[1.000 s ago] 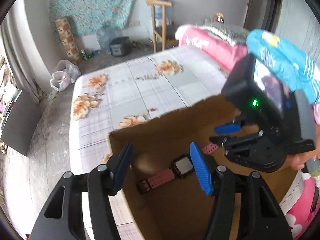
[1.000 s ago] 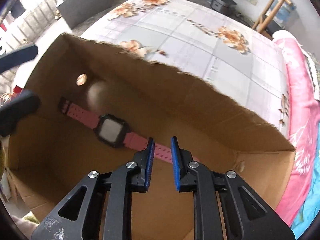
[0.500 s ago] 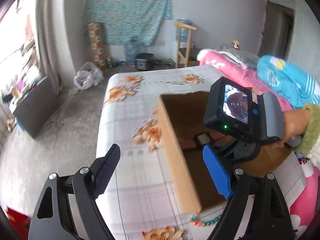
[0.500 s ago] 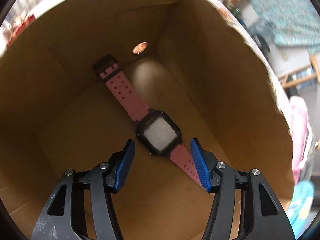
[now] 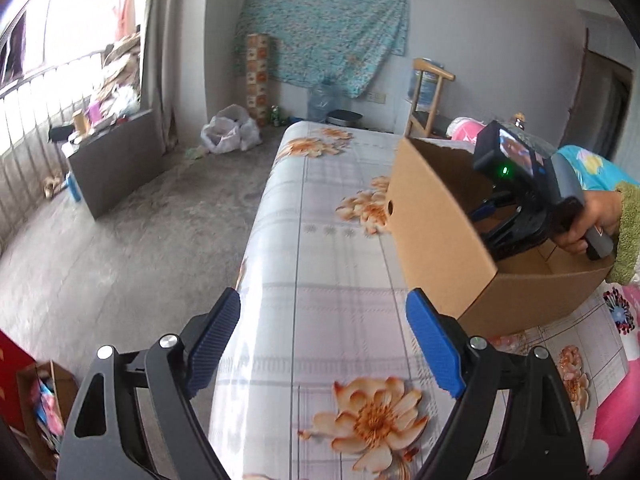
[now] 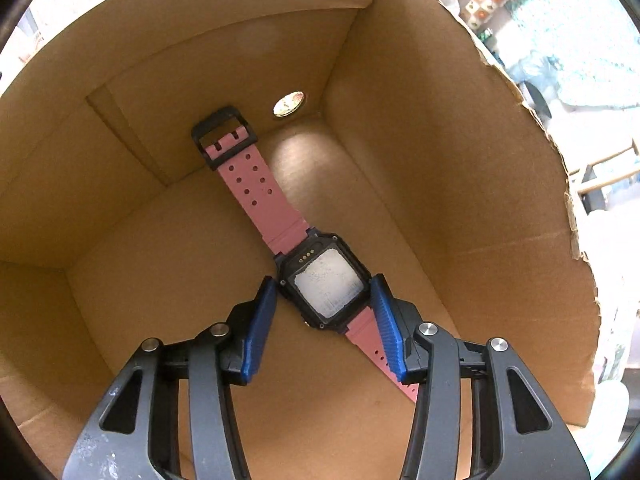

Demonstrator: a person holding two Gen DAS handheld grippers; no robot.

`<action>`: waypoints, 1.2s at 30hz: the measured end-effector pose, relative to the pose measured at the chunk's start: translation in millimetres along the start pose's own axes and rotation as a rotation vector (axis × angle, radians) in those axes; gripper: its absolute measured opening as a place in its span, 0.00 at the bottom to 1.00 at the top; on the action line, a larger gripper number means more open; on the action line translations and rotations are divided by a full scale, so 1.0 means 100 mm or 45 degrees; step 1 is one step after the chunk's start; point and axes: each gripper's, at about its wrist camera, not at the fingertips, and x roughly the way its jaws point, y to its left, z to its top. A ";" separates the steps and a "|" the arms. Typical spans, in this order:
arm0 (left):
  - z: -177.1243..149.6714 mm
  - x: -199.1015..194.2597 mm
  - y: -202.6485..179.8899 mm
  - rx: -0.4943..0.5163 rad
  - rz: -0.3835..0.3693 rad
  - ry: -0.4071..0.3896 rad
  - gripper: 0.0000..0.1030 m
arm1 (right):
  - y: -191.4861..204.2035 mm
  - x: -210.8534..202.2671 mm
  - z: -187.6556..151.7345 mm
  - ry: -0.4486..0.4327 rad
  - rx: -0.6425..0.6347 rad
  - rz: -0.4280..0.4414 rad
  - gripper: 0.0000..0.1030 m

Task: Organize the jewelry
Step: 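Lower the smartwatch into the box and open the right gripper, then withdraw the right gripper from the box back toward the bracelets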

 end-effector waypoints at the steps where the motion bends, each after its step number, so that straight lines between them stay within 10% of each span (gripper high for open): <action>1: -0.04 0.00 0.02 -0.008 0.000 0.003 0.80 | -0.03 -0.01 0.00 0.009 0.020 0.034 0.44; 10: -0.19 0.03 0.09 -0.050 -0.006 0.009 0.80 | -0.59 0.02 0.07 0.061 0.242 0.393 0.31; 19: -0.23 0.09 0.18 -0.057 0.011 0.012 0.80 | -0.71 -0.19 0.08 -0.002 0.275 0.159 0.32; 24: -0.26 0.10 0.20 -0.066 0.002 0.020 0.80 | -0.45 -0.33 0.00 -0.019 0.129 0.121 0.59; 36: -0.32 0.10 0.18 -0.042 0.000 0.020 0.81 | -0.45 -0.14 0.02 0.059 0.140 -0.011 0.44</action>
